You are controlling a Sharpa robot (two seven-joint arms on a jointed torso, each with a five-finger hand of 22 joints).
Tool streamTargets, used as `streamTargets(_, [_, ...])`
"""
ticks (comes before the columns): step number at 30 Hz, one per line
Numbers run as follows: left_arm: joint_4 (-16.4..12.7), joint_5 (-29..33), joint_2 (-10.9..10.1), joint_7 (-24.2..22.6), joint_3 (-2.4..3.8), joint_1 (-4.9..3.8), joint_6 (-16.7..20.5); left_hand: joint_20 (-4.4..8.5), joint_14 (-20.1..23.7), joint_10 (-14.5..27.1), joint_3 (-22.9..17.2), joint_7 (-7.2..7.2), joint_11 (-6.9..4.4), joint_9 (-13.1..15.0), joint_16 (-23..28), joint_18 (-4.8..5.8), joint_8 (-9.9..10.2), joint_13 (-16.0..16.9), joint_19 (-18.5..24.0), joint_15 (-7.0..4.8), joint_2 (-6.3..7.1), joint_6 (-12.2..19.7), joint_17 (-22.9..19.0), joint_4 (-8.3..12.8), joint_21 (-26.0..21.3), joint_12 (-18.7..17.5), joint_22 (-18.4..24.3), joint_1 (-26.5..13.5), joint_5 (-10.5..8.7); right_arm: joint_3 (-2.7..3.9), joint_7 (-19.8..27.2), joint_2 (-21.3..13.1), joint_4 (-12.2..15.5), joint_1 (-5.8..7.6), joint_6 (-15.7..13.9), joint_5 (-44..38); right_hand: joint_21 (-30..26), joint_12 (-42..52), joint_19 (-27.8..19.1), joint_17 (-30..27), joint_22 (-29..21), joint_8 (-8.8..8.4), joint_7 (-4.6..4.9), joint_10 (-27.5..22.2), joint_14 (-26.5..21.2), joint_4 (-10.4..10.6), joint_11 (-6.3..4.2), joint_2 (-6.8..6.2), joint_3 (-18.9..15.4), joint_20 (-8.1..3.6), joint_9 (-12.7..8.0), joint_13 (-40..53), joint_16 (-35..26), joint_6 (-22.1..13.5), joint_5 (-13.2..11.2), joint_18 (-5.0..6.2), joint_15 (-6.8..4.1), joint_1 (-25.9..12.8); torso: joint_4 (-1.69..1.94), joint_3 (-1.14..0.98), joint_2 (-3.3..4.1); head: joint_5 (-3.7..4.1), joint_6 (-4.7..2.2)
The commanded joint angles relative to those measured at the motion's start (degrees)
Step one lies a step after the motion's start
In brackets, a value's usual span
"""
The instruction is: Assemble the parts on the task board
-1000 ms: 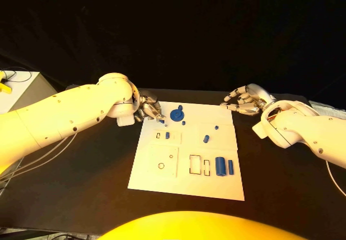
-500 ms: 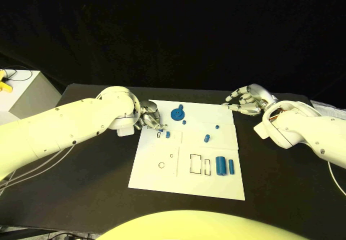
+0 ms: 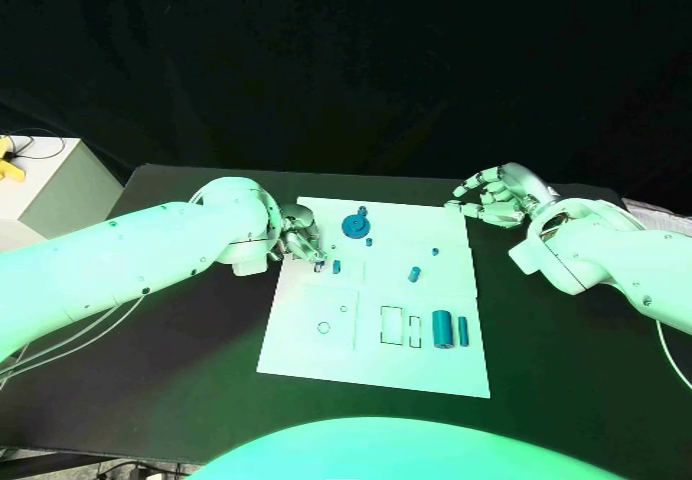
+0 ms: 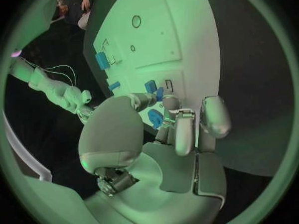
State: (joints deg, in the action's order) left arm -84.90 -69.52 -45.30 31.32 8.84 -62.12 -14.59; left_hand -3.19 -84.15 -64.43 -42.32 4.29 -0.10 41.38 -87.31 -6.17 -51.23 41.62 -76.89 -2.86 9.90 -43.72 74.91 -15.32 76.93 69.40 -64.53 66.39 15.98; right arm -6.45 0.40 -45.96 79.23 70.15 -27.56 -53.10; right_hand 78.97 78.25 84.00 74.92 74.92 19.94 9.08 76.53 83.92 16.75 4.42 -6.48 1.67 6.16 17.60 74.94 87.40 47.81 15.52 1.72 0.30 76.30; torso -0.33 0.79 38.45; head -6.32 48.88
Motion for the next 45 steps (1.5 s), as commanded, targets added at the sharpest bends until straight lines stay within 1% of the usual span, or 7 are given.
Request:
streamTargets(1, [-0.32, -0.84, -0.13, 0.48, 0.01, 0.06, -0.50, 0.06, -4.09, -0.43, -11.68, -0.06, 0.11, 0.05, -0.27, 0.86, -0.25, 0.07, -0.39, -0.44, -0.37, -0.35, 10.30, 11.45, 0.17, 0.34, -0.05, -0.43, 0.15, 0.02, 1.72, 0.00, -0.07, -0.04, -1.16, 0.33, -0.52, -0.47, 2.22, 11.12, 8.83, 0.30, 0.06, -0.54, 4.86, -0.16, 0.01, 0.37, 0.19, -0.43, 0.06, 2.54, -0.28, -0.52, 0.20, 0.83, -0.30, -0.07, 0.00, 0.01, 0.01, -0.07, 0.12])
streamTargets(10, [-0.40, -1.51, -0.13, 0.56, 0.02, 0.42, -1.26, 0.08, -4.06, -0.40, -11.76, -0.08, 0.09, 0.04, -0.22, 0.84, -0.25, -0.04, -0.36, -0.46, -0.32, -0.38, 10.21, 11.49, 0.14, 0.28, 0.02, -0.46, 0.15, 0.02, 3.22, 0.11, -0.36, -0.15, -2.21, 1.35, -14.67, -7.36, -2.15, 4.24, 0.98, 0.74, 0.03, -7.09, 2.47, -0.16, -0.09, 0.50, 0.98, -0.61, 0.15, -4.61, -6.46, -1.35, 1.01, 3.42, -0.49, 0.42, -0.03, 0.02, 0.05, -0.12, 0.30])
streamTargets(17, [0.04, -2.21, 0.15, 0.36, 0.02, 0.93, -1.43, 0.08, -4.06, -0.40, -11.76, -0.08, 0.09, 0.04, -0.22, 0.84, -0.25, -0.04, -0.36, -0.46, -0.32, -0.38, 10.21, 11.49, 0.14, 0.28, 0.02, -0.46, 0.15, 0.02, 4.82, 0.10, -0.67, -0.20, -2.83, 2.79, -55.31, -28.91, -12.64, -20.76, -24.35, 1.62, 0.60, -23.27, -9.26, -0.15, 0.42, 0.20, 3.27, -0.04, 0.36, -28.09, -34.54, -2.95, 1.59, 8.80, 0.17, 1.11, -0.04, 0.04, 0.04, 0.00, 0.42])
streamTargets(24, [-0.03, -2.57, 0.04, 0.29, 0.04, 1.14, -1.65, 0.10, -4.07, -0.45, -11.87, -0.09, 0.07, 0.02, -0.22, 0.85, -0.23, -0.01, -0.37, -0.47, -0.27, -0.41, 10.21, 11.55, 0.15, 0.27, 0.01, -0.49, 0.14, 0.02, 5.99, 0.18, -1.13, -0.35, -3.35, 4.30, -65.38, -40.28, -14.65, -29.06, -33.76, 2.11, 1.52, -24.16, -15.12, -0.17, 1.59, -0.67, 7.54, 1.34, 0.10, -40.02, -50.53, -3.41, 1.84, 8.65, 1.45, 1.74, 0.02, 0.03, 0.01, -0.02, 0.56])
streamTargets(31, [-0.04, -2.87, 0.03, 0.26, 0.04, 1.19, -1.88, 0.11, -4.06, -0.42, -11.95, -0.10, 0.06, 0.01, -0.20, 0.84, -0.22, -0.10, -0.36, -0.48, -0.23, -0.43, 10.18, 11.60, 0.13, 0.21, 0.04, -0.51, 0.13, 0.02, 7.17, 0.25, -1.41, -0.45, -2.94, 5.95, -75.48, -53.62, -19.57, -37.19, -46.11, 1.80, 3.55, -23.19, -20.89, -0.35, 4.02, -2.46, 11.69, 4.78, -0.95, -55.94, -67.49, -4.18, 1.85, 8.79, 4.56, 1.29, 0.00, 0.04, 0.00, -0.03, 0.67])
streamTargets(39, [0.06, -3.34, 0.06, 0.23, 0.05, 1.20, -1.78, 0.11, -4.06, -0.42, -11.95, -0.10, 0.06, 0.01, -0.20, 0.84, -0.22, -0.10, -0.36, -0.48, -0.23, -0.43, 10.18, 11.60, 0.13, 0.21, 0.04, -0.51, 0.13, 0.02, 8.43, 0.32, -1.64, -0.48, -2.65, 7.60, -75.41, -57.72, -23.72, -44.09, -56.03, 0.15, 4.21, -22.39, -23.00, -0.61, 5.10, -3.03, 13.69, 6.40, -2.76, -64.65, -76.24, -4.29, 1.94, 8.78, 6.15, 1.59, 0.02, 0.01, 0.00, -0.04, 0.70])
streamTargets(45, [0.09, -3.76, 0.08, 0.22, 0.05, 1.20, -1.73, 0.12, -4.07, -0.45, -12.03, -0.11, 0.05, 0.00, -0.21, 0.84, -0.21, -0.08, -0.37, -0.49, -0.19, -0.45, 10.20, 11.64, 0.14, 0.20, 0.02, -0.52, 0.12, 0.02, 8.88, 0.34, -1.69, -0.50, -2.72, 8.09, -75.39, -57.96, -23.85, -44.85, -57.19, -0.09, 4.31, -22.34, -22.94, -0.65, 5.21, -3.12, 13.86, 6.54, -2.98, -65.62, -76.94, -4.32, 1.95, 8.78, 6.27, 1.61, -0.01, 0.01, 0.02, -0.04, 0.76])
